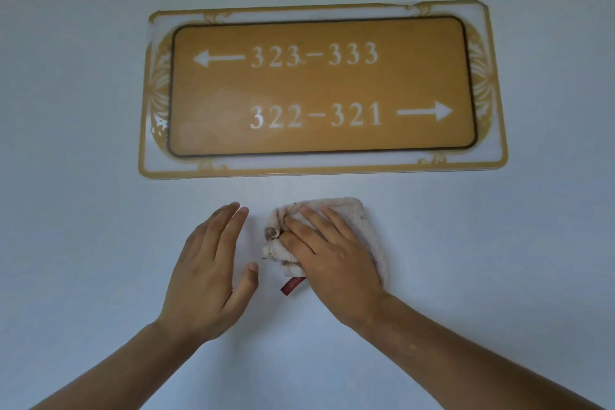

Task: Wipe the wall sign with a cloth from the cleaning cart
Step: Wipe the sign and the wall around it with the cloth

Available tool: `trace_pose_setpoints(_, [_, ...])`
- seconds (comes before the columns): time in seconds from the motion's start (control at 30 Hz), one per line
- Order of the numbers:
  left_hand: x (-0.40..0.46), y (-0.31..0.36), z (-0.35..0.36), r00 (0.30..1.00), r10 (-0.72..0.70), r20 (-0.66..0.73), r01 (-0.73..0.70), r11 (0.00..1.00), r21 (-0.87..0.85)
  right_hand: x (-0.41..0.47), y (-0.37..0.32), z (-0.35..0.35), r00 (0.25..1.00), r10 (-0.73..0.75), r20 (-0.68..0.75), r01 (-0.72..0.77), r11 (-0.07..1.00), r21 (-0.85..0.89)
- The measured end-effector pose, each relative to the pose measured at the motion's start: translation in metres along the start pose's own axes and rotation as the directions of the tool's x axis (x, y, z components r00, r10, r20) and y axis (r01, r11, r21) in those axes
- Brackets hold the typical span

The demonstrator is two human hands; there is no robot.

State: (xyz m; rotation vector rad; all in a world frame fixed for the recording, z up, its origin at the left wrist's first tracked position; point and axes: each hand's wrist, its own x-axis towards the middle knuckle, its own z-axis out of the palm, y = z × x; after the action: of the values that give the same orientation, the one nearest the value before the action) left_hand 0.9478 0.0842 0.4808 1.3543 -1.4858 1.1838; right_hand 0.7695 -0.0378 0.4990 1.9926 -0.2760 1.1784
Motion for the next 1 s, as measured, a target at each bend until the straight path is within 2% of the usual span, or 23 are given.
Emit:
trace_pose_setpoints(0.23, [0.025,0.094,0.017,0.998,0.035,0.045,-0.034,0.999,-0.016,-0.047,0.073,-0.051,0.998,0.062,0.026,-0.06,0.996,-0.059])
trace_pose_setpoints(0.4, [0.037,0.159,0.032,0.995,0.04,0.094,-0.039,0.999,-0.007,-0.085,0.119,-0.081,0.994,0.111,-0.009,-0.111,0.993,-0.027])
trace_pose_setpoints(0.57, [0.05,0.22,0.057,0.986,0.071,0.15,-0.066,0.997,-0.035,-0.129,0.164,-0.11,0.985,0.169,0.031,-0.167,0.984,-0.068])
trace_pose_setpoints(0.87, [0.077,0.339,0.126,0.974,0.217,0.059,-0.179,0.906,-0.384,-0.22,0.241,-0.179,0.955,0.27,0.12,-0.23,0.936,-0.267])
trace_pose_setpoints(1.0, [0.082,0.408,0.158,0.975,0.218,0.048,-0.15,0.799,-0.583,-0.266,0.267,-0.236,0.919,0.348,0.187,-0.235,0.862,-0.45])
